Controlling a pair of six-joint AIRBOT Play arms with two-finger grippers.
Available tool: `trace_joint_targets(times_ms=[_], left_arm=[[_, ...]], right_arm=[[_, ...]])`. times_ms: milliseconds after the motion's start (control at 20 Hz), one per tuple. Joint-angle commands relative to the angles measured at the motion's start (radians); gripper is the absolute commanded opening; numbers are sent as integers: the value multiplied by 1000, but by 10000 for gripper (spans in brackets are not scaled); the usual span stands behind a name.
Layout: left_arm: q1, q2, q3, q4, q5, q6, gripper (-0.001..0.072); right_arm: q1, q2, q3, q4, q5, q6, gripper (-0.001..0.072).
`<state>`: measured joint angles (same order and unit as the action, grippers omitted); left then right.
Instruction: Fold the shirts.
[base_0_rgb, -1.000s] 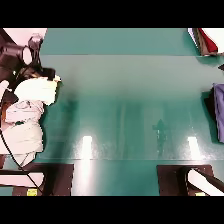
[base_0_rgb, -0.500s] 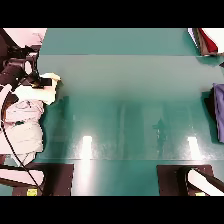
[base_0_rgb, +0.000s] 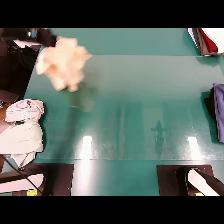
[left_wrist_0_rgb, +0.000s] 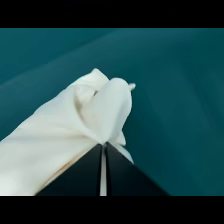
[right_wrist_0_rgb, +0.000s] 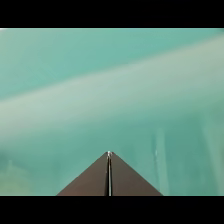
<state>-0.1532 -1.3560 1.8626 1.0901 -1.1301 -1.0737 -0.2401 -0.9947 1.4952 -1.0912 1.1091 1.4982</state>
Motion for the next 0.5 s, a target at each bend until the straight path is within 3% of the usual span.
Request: trace_joint_targets(times_ms=[0, 100, 150, 350, 450], left_arm=[[-200, 88, 104, -307, -134, 275, 23], [-299, 102, 103, -258, -199, 349, 22], [-327, 102, 96, -198, -198, 347, 22], [-319, 79, -44, 31, -83, 240, 23], [-288, 38, -140, 31, -53, 218, 24]], right_arm=[[0, 37, 1, 0, -60, 0, 21], [0, 37, 1, 0, -51, 1, 22], [0, 37, 1, 1, -47, 1, 21], [10, 37, 1, 1, -24, 1, 21], [10, 37, 1, 0, -25, 0, 22]])
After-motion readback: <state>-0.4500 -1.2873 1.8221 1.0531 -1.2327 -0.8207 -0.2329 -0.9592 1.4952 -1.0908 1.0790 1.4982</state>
